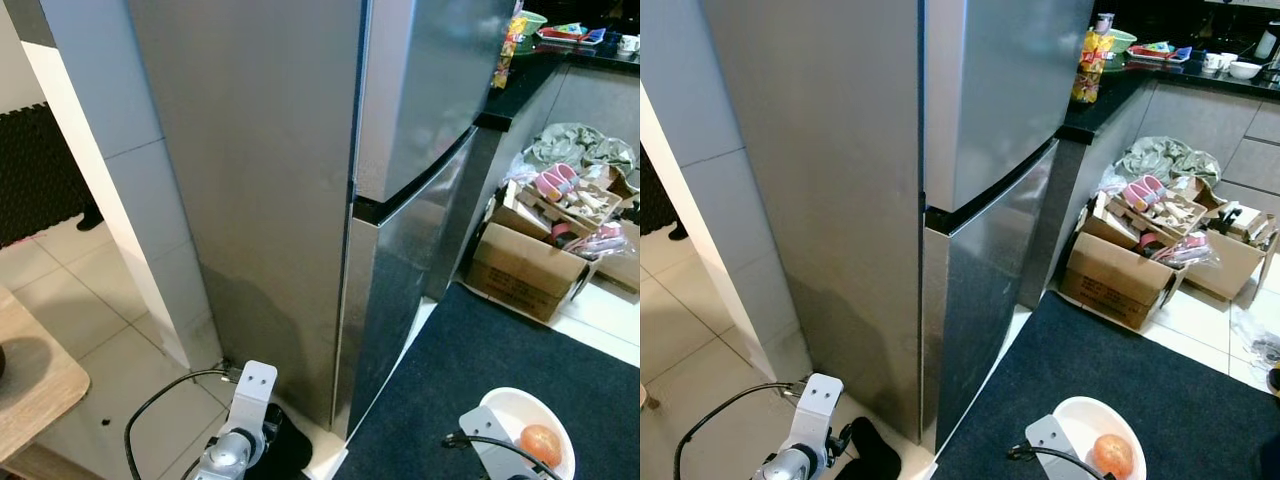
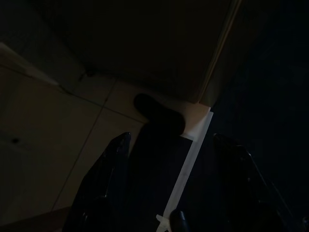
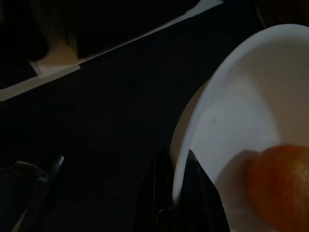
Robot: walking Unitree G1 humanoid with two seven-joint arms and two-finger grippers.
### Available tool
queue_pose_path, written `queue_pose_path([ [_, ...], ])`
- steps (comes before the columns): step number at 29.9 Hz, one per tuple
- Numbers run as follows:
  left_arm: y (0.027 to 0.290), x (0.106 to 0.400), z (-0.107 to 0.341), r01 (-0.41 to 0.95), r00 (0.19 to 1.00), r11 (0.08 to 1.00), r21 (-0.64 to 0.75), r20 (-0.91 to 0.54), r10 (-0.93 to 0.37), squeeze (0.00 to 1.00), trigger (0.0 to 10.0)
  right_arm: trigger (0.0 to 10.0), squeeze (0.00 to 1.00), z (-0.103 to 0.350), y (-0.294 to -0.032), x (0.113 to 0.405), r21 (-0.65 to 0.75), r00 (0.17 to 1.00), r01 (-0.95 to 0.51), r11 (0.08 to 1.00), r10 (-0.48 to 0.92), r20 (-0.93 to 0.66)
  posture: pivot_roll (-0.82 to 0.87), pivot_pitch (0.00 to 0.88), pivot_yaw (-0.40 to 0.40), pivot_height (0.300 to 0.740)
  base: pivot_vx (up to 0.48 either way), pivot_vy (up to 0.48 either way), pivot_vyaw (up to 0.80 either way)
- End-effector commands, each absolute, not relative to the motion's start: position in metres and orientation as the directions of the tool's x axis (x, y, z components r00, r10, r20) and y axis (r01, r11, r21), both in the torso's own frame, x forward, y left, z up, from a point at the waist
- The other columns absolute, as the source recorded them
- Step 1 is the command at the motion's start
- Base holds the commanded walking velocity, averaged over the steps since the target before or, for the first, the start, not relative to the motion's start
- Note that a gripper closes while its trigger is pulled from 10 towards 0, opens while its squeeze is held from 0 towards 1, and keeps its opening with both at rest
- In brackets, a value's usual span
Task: Restocking fridge
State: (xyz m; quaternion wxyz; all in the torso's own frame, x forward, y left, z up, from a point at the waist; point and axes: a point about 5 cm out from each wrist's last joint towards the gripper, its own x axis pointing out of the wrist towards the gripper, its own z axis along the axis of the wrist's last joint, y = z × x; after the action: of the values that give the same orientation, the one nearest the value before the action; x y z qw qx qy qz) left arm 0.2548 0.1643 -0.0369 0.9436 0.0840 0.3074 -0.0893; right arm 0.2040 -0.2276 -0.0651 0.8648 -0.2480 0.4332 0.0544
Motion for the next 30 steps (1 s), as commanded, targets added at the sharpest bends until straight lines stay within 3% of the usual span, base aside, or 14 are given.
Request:
queue_pose_path([
  [1,0.1675,0.2520,-0.0387,0.203,0.794,0.974,0.096,-0.599,-0.106,0.00,10.0,10.0,0.00,-0.0633,-0.2272,0.2069,-0.389,0.632,-0.307,0.869,-0.120,-0.765,-0.06,0.000,-0.031,0.740,0.000,0.000,0.00],
  [19,0.1614,0.2502,-0.0403,0.232,0.786,0.969,0.083,-0.603,-0.137,0.00,10.0,10.0,0.00,-0.0643,-0.2277,0.2050,-0.386,0.627,-0.302,0.872,-0.123,-0.769,-0.07,0.004,-0.029,0.740,0.000,0.000,0.00],
  [30,0.1590,0.2499,-0.0408,0.238,0.782,0.968,0.074,-0.606,-0.146,0.00,10.0,10.0,0.00,-0.0643,-0.2281,0.2048,-0.389,0.627,-0.307,0.869,-0.123,-0.769,-0.07,0.002,-0.030,0.740,0.000,-0.445,0.00],
])
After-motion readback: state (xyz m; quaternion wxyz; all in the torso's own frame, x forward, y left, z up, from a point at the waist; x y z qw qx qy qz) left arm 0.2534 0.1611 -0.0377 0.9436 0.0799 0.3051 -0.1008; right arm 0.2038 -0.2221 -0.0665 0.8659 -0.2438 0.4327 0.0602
